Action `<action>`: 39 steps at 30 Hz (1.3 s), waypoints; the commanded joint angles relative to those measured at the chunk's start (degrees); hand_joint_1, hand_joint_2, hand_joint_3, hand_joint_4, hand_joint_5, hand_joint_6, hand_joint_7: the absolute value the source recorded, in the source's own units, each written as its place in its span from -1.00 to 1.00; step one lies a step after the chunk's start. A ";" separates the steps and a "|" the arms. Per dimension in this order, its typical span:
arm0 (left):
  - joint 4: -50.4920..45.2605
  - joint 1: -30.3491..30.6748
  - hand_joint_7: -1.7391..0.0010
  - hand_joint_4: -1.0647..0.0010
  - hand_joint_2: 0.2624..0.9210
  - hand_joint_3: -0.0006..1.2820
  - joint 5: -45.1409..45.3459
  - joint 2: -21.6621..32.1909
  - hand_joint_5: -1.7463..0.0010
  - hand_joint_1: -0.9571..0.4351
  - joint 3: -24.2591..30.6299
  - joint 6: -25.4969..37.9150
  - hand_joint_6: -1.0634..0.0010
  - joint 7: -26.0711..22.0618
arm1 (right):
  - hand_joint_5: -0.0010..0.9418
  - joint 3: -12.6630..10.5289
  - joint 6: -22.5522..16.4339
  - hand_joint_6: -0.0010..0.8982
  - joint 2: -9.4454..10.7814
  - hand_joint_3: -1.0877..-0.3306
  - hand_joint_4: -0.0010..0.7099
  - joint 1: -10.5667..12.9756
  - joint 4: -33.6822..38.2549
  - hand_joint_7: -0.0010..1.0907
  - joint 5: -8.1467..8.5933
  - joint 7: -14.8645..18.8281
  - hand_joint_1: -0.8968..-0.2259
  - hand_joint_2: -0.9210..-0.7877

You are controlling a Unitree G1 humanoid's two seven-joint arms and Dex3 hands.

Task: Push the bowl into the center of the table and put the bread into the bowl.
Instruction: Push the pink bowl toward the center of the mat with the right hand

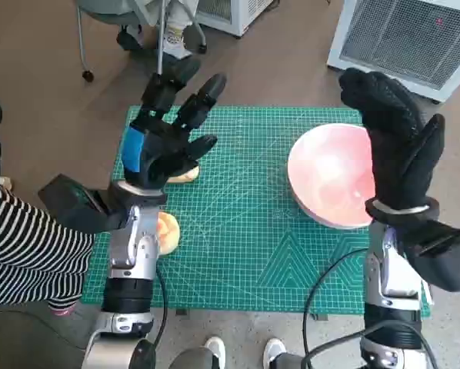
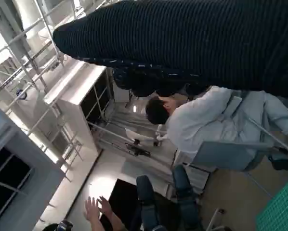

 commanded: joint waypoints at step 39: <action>0.53 -1.50 0.35 0.27 1.00 -0.80 -1.54 0.85 1.00 -0.11 0.87 0.70 0.65 -1.81 | -0.99 -1.60 1.09 -0.61 -1.36 0.11 -0.33 1.58 0.39 -0.29 1.56 0.88 -0.45 -1.00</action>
